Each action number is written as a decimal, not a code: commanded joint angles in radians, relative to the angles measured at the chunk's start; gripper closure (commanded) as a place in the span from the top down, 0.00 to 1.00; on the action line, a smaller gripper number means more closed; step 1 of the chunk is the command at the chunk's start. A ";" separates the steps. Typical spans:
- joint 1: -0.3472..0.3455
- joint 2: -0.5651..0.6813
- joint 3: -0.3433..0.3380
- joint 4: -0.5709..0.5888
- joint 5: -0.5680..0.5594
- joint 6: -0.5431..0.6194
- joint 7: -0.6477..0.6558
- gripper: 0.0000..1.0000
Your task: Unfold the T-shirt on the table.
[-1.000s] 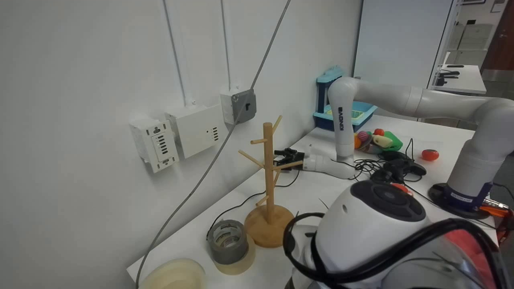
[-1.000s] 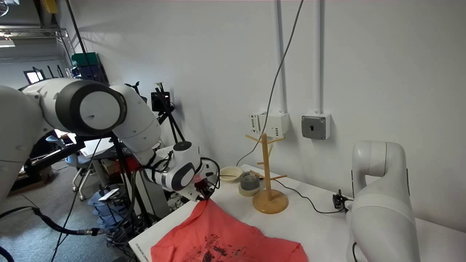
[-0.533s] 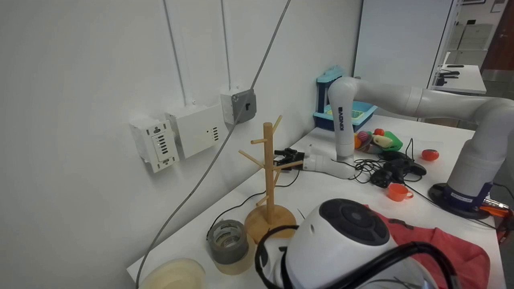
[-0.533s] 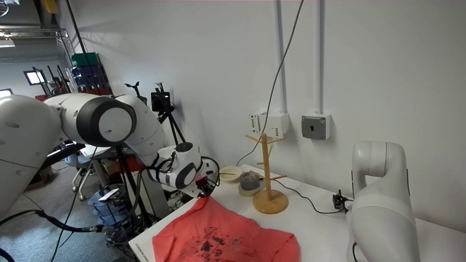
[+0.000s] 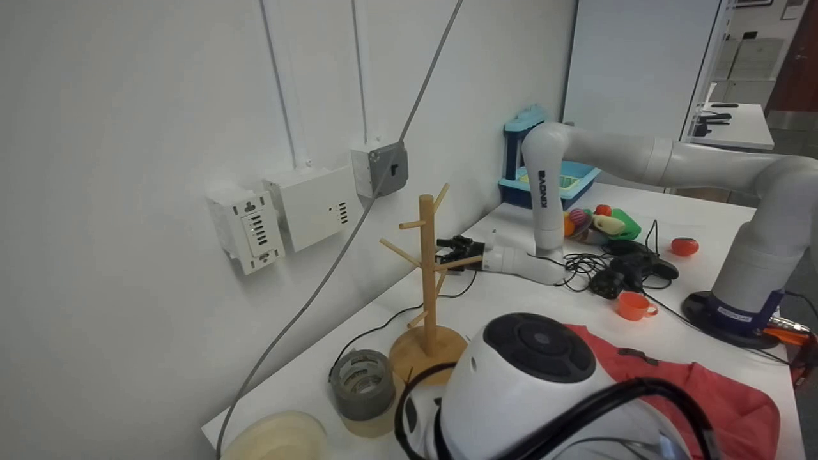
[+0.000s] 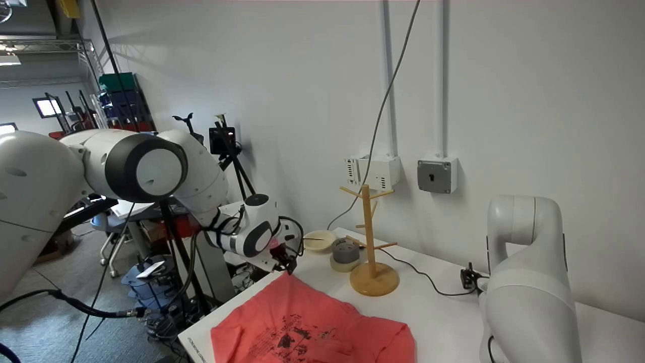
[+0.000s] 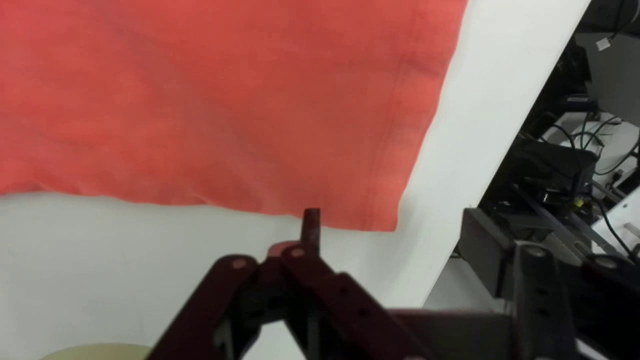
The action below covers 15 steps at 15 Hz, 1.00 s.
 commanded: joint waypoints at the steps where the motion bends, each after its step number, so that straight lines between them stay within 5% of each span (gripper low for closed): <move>1: -0.028 -0.110 0.019 -0.094 -0.010 -0.095 -0.038 1.00; 15: -0.212 -0.379 0.068 -0.490 0.021 -0.189 -0.205 1.00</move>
